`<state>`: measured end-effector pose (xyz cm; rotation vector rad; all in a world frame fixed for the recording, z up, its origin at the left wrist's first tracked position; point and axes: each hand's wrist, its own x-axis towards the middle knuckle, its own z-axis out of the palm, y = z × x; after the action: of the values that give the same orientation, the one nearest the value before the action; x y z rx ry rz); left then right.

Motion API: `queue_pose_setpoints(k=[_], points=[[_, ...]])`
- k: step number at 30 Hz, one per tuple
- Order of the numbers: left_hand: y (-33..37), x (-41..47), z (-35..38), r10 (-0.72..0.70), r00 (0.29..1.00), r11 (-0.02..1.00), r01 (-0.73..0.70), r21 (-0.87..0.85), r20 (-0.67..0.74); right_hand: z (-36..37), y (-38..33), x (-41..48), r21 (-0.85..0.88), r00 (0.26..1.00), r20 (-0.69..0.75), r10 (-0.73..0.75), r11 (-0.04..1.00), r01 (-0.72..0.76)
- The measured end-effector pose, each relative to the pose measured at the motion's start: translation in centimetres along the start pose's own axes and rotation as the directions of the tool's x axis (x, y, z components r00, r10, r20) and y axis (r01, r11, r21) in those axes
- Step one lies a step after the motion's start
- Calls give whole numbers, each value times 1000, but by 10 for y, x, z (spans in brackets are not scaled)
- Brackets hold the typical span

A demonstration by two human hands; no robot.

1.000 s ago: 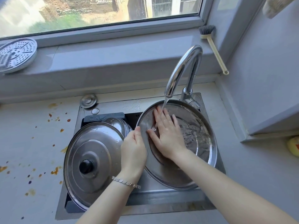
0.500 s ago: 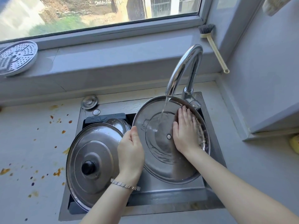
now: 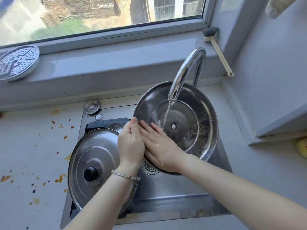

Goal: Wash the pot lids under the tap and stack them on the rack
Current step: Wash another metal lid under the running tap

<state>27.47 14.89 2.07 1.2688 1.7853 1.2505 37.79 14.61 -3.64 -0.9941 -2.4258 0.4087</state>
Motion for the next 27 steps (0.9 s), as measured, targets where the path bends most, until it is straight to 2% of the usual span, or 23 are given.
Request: queue_pose_setpoints(k=[2,3,5,8,10,11,13,15,17,19,21,24,27], points=[[0,11,-10,81,996,994,-76,84,-47,-1,15,-25,-101,980,125,-155,981,168],[0,17,-16,111,992,987,-103,121,-59,-3,24,-41,-138,964,189,-186,967,213],[-1,24,-26,125,990,980,-113,164,-66,-7,36,-67,-179,950,253,-183,956,232],[-2,20,-27,107,992,978,-94,188,-62,-9,42,-80,-215,955,265,-130,958,189],[0,17,-26,126,989,972,-107,211,-77,-6,51,-84,-341,976,218,16,938,61],[1,17,-26,133,988,968,-113,225,-79,-6,57,-85,-408,972,176,156,910,-73],[3,15,-27,126,989,964,-103,247,-77,-10,66,-87,-478,915,103,391,826,-299],[1,11,-24,89,991,966,-60,250,-103,-9,60,-88,-479,882,63,466,789,-383],[-2,8,-19,52,989,973,-19,230,-137,5,35,-88,-426,920,78,384,847,-317],[-3,8,-14,43,987,975,-7,224,-156,23,3,-92,-278,966,110,233,941,-195],[-5,7,-14,75,987,969,-39,244,-139,27,-9,-99,-196,977,141,159,972,-130],[-10,5,-21,107,987,963,-74,259,-118,16,9,-109,-154,986,162,41,988,-16],[-10,6,-27,117,986,959,-82,270,-115,5,38,-111,-277,981,195,-16,958,71]])
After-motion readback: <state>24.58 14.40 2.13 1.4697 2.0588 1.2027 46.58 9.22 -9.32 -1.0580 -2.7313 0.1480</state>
